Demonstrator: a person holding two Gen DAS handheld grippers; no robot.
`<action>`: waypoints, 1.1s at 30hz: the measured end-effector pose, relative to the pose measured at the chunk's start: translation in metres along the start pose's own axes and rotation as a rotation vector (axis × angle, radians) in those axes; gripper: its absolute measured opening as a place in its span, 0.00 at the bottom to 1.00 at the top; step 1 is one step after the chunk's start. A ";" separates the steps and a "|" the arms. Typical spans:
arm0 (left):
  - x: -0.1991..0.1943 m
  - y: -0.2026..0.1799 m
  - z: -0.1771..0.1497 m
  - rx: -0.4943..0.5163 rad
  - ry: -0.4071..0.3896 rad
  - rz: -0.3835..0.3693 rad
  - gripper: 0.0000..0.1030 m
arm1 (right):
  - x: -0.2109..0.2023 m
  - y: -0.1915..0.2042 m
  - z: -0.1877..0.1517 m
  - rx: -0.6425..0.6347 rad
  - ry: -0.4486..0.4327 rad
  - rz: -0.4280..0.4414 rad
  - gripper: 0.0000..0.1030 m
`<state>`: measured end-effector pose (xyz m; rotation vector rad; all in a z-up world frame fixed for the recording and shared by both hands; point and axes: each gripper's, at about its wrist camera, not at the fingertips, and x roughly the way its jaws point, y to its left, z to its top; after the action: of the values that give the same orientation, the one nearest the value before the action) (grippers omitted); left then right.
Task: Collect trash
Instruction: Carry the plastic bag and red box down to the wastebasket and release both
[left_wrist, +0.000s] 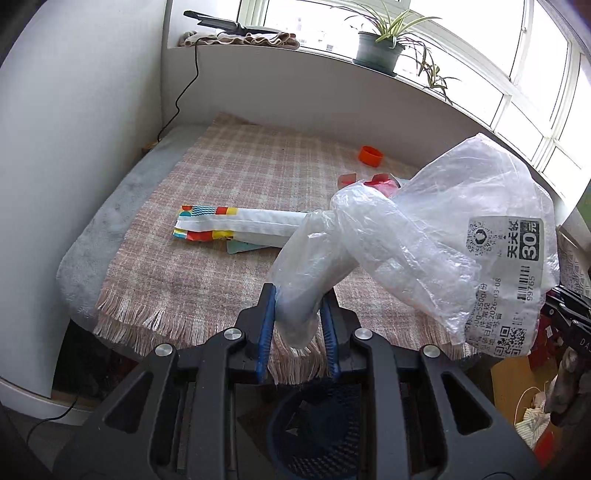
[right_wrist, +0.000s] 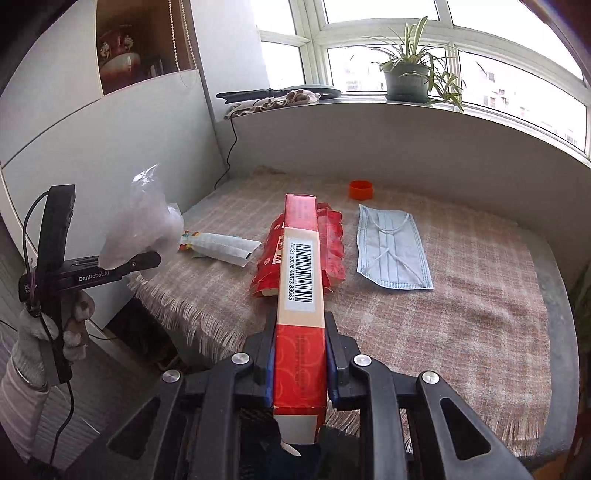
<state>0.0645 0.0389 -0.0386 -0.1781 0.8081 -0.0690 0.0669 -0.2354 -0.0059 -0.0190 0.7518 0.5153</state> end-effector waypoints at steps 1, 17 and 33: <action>0.000 0.000 -0.006 0.000 0.006 -0.001 0.23 | -0.003 0.001 -0.007 0.003 0.003 0.012 0.19; 0.016 -0.001 -0.100 -0.022 0.154 -0.036 0.23 | -0.011 0.037 -0.073 0.000 0.095 0.159 0.19; 0.087 0.011 -0.185 -0.152 0.377 -0.047 0.23 | 0.053 0.037 -0.152 0.057 0.321 0.137 0.19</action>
<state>-0.0102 0.0141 -0.2278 -0.3346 1.1859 -0.0869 -0.0156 -0.2098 -0.1467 0.0027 1.0869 0.6295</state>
